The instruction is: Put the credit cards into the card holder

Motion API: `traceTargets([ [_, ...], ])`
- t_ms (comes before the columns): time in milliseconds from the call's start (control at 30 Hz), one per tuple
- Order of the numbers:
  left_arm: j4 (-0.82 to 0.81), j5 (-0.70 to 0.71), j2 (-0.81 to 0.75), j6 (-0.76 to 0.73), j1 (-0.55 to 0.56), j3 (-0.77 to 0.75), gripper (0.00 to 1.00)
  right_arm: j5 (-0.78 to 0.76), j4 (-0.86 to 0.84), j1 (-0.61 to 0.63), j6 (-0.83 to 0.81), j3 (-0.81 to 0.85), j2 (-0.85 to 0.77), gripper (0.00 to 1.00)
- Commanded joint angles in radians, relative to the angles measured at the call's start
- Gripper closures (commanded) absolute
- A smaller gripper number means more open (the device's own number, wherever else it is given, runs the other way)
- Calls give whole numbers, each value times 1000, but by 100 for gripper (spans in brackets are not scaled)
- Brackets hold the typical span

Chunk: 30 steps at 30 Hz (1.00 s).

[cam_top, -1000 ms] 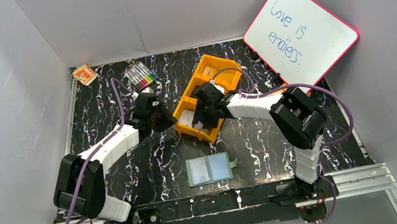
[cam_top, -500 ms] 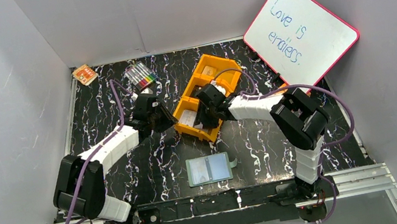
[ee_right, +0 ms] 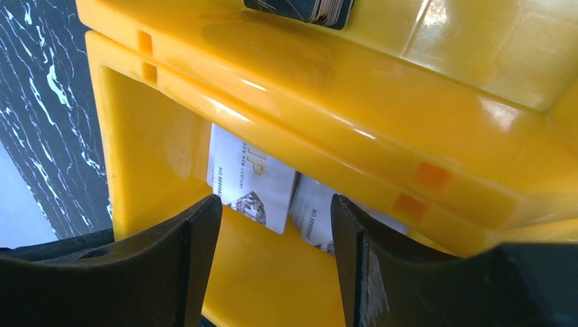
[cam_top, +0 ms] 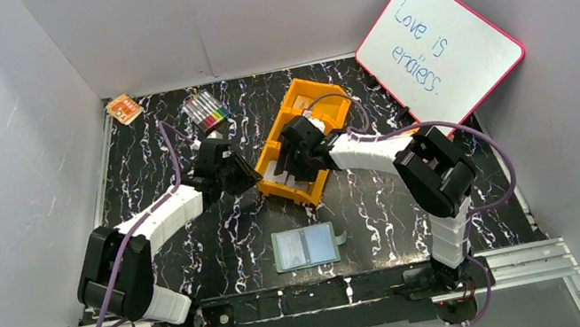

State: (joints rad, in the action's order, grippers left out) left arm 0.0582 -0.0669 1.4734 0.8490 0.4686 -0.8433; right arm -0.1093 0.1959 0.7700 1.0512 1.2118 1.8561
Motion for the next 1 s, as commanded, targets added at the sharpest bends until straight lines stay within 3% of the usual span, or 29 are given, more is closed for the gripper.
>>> traceTargets([
  [0, 74, -52, -31, -14, 10, 39, 100, -29, 26, -1, -29, 74, 45, 33],
  [400, 66, -58, -40, 8, 10, 58, 100, -22, 61, 2, -67, 67, 95, 44],
  [967, 88, -13, -45, 11, 10, 69, 100, -11, 12, -13, -67, -46, 26, 77],
])
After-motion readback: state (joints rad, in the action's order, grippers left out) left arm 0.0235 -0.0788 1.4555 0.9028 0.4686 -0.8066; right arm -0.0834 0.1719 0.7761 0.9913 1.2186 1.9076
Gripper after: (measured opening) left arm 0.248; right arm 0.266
